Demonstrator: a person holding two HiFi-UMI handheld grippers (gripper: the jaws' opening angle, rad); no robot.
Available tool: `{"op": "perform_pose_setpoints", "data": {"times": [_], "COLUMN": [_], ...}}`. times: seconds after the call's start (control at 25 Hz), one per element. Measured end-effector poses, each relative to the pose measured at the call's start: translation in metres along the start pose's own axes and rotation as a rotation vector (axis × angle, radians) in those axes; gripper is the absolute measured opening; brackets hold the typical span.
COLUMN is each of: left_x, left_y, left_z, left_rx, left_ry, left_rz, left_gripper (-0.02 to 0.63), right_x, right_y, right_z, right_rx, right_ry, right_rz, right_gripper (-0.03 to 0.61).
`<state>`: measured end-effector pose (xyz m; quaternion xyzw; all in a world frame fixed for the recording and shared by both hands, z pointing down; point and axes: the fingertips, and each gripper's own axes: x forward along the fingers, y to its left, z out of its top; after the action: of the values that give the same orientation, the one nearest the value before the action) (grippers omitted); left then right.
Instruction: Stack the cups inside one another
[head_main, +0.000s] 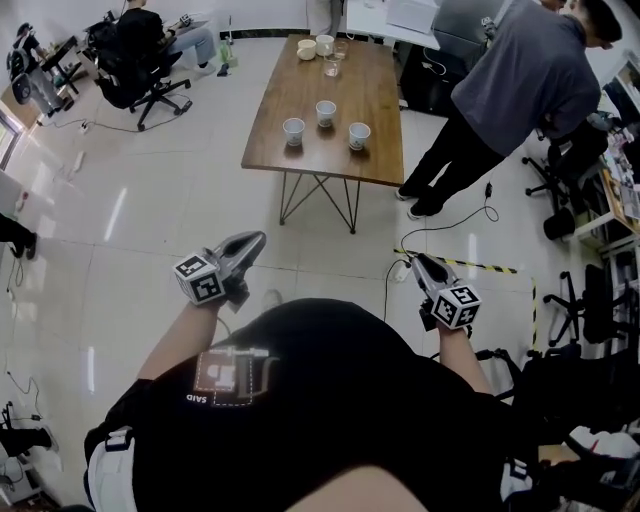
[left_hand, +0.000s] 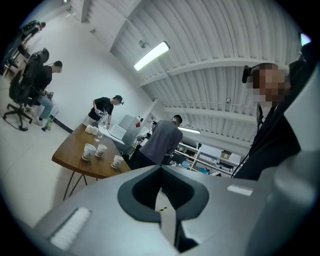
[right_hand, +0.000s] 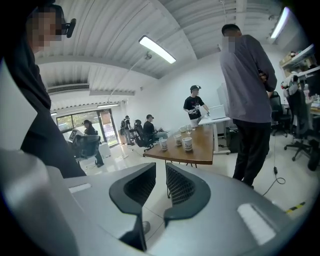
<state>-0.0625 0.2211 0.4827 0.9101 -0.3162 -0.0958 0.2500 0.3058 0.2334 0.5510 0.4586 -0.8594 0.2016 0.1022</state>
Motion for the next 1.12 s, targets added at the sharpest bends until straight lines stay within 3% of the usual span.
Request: {"op": "perform_pose_setpoints", "data": {"times": [0.32,0.52,0.84,1.12], "left_x": [0.029,0.034,0.066,0.133], "left_y": [0.102,0.169,0.222,0.250], "left_z": [0.060,0.094,0.106,0.111], "left_rx": [0.015,0.010,-0.027,0.022], "left_ry": [0.072,0.093,0.083,0.068], "left_rz": [-0.130,-0.146,-0.110,0.012], "left_gripper": [0.000,0.000,0.002,0.001], "right_x": [0.087,0.138,0.201,0.274], "right_y": [0.007,0.012,-0.015,-0.096], "right_z": [0.055,0.083,0.103,0.126], "right_rx": [0.034,0.040,0.048,-0.004], "right_ry": [-0.056,-0.068,-0.029,-0.009], "right_rz": [-0.130,-0.178,-0.133,0.026], "right_gripper": [0.078,0.078,0.078,0.079]}}
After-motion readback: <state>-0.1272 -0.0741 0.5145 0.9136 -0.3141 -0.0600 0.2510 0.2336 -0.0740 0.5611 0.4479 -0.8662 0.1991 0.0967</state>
